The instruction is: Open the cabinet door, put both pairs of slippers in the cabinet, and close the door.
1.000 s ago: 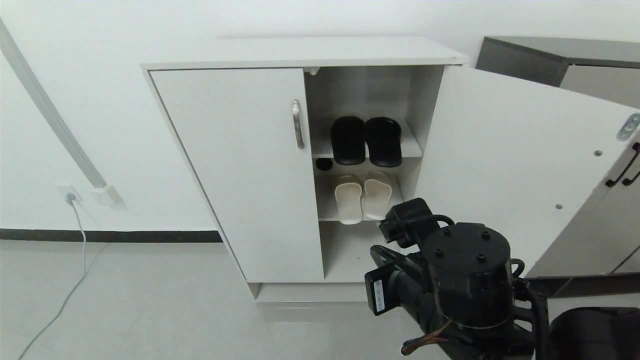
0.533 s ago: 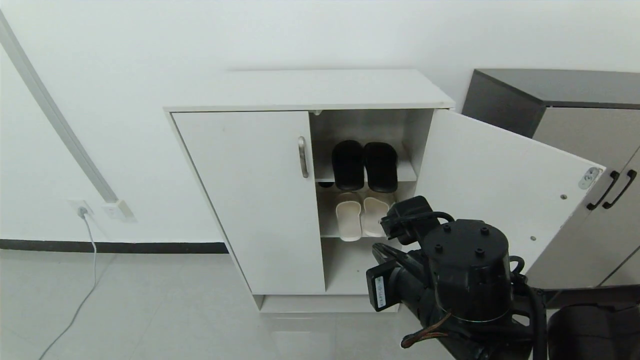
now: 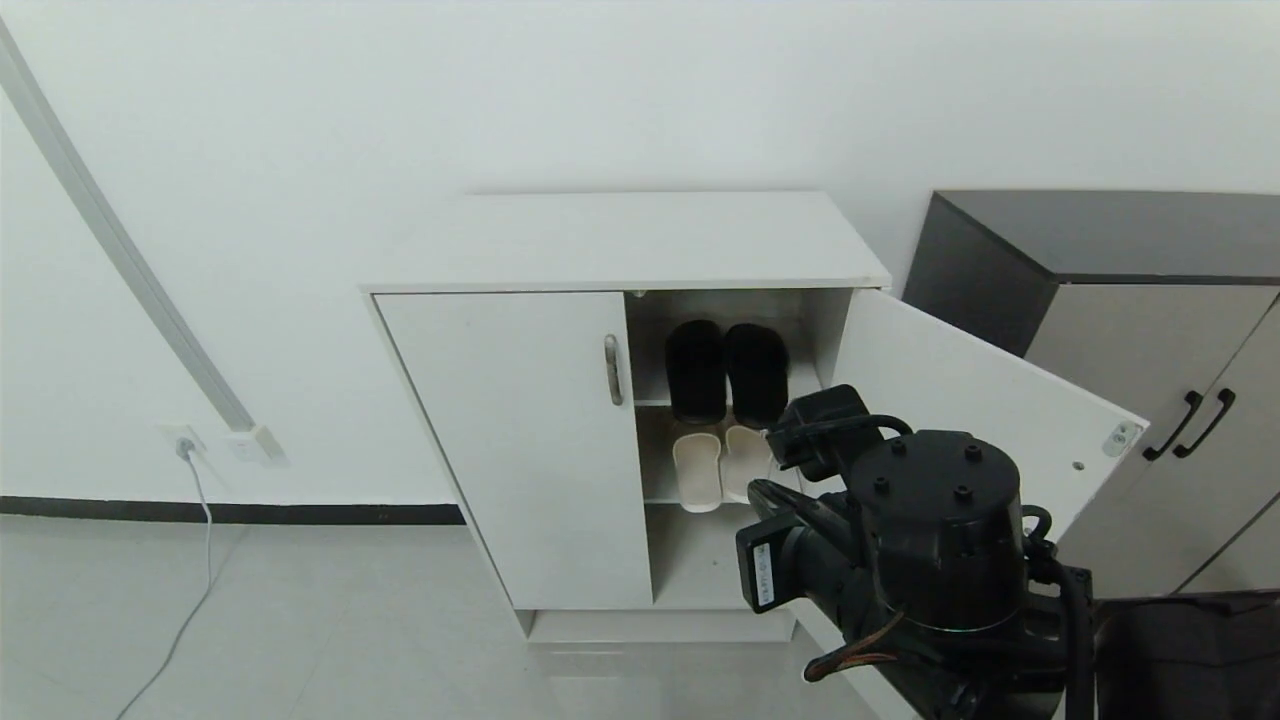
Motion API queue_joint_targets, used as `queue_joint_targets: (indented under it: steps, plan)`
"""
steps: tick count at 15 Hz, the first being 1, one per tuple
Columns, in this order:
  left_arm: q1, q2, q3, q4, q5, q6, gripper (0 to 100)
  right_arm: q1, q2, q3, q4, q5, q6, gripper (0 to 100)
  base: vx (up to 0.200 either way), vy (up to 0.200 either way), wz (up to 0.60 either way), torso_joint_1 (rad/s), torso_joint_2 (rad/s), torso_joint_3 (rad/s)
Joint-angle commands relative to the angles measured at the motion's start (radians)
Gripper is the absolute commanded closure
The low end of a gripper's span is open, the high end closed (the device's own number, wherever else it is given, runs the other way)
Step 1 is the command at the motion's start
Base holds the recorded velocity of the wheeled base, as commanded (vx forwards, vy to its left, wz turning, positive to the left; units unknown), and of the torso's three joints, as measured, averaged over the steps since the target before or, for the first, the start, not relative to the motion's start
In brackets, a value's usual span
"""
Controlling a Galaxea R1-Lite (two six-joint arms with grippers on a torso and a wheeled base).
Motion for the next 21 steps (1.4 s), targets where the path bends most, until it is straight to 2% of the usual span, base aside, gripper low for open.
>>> queue_joint_targets:
  steps: [1,13,21]
  plan:
    - [0.0,0.0,0.0,0.0,0.001,0.0,100,0.0,-0.002,0.0,0.0,0.0,0.0,100,0.0,0.0,0.0,0.198,-0.51,-0.315]
    - [0.0,0.0,0.0,0.0,0.001,0.0,100,0.0,0.002,0.007,0.0,0.0,0.0,100,0.0,0.0,0.0,0.24,-0.56,-0.322]
    - [0.0,0.0,0.0,0.0,0.001,0.0,100,-0.001,-0.001,0.013,-0.001,0.0,-0.01,100,0.0,0.0,0.0,0.186,-0.4,-0.219]
